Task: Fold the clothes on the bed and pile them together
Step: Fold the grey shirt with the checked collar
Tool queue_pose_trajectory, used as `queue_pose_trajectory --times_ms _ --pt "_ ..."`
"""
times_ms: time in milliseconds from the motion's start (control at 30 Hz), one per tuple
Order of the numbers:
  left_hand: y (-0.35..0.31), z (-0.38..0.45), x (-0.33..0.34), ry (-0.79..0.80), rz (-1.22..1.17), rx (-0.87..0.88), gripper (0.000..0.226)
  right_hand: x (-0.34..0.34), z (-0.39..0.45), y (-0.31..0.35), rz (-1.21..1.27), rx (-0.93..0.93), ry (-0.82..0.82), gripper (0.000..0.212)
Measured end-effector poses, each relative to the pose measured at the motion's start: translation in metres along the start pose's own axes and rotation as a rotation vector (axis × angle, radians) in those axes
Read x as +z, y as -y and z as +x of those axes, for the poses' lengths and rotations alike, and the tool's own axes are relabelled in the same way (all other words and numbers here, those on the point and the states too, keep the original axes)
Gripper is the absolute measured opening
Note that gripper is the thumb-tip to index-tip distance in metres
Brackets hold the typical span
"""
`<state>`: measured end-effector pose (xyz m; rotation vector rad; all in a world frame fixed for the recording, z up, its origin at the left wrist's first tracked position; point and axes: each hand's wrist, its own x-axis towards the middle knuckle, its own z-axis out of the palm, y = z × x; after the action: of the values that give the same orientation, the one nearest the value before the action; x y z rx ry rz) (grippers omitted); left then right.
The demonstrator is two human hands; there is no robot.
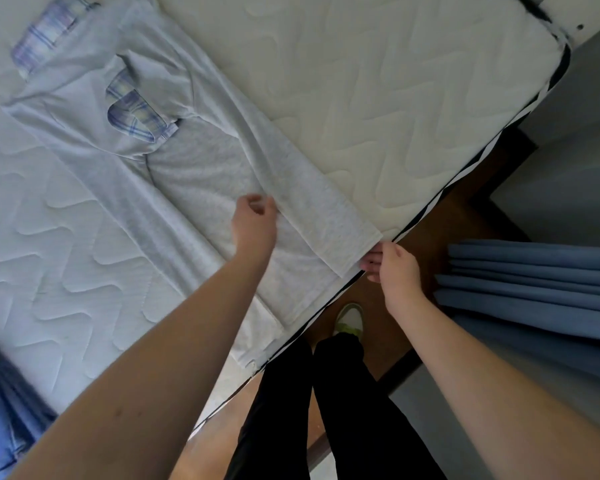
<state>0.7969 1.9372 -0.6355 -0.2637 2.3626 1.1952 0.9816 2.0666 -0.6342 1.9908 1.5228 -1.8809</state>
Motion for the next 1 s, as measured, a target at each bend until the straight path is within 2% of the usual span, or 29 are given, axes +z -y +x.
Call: queue_pose_trajectory --times_ms 67,133,267,433,533,600,700,767,867,1000 --pt "-0.012 0.023 -0.002 -0.001 0.008 -0.049 0.038 0.006 -0.007 -0.002 -0.027 0.017 0.09 0.023" --pt "-0.023 0.042 -0.002 0.074 0.023 -0.07 0.027 0.011 -0.009 -0.005 -0.156 0.007 0.136 0.021" --pt "-0.03 0.055 -0.008 0.164 0.123 -0.078 0.016 0.014 -0.01 -0.009 -0.13 0.035 0.081 0.021" --pt "-0.017 0.053 -0.028 0.191 0.141 -0.043 0.017 0.011 -0.017 -0.017 -0.34 -0.135 0.026 0.02" --pt "-0.009 0.057 -0.039 0.209 0.212 -0.028 0.02 0.01 -0.021 -0.017 -0.382 -0.155 0.012 0.023" --pt "-0.007 0.061 -0.042 0.228 0.159 -0.054 0.018 0.011 -0.024 -0.017 -0.353 -0.111 0.027 0.027" --pt "-0.016 0.064 -0.039 0.303 0.039 -0.061 0.026 0.017 -0.027 -0.017 -0.357 -0.035 0.097 0.031" --pt "-0.025 0.065 -0.032 0.334 0.025 -0.068 0.021 0.022 -0.029 -0.017 -0.367 -0.027 0.105 0.028" --pt "-0.035 0.066 -0.023 0.325 0.003 -0.078 0.018 0.023 -0.035 -0.017 -0.354 -0.056 0.09 0.027" --pt "-0.031 0.066 -0.031 0.241 0.045 0.0 0.02 0.022 -0.043 -0.015 -0.398 -0.107 0.118 0.027"
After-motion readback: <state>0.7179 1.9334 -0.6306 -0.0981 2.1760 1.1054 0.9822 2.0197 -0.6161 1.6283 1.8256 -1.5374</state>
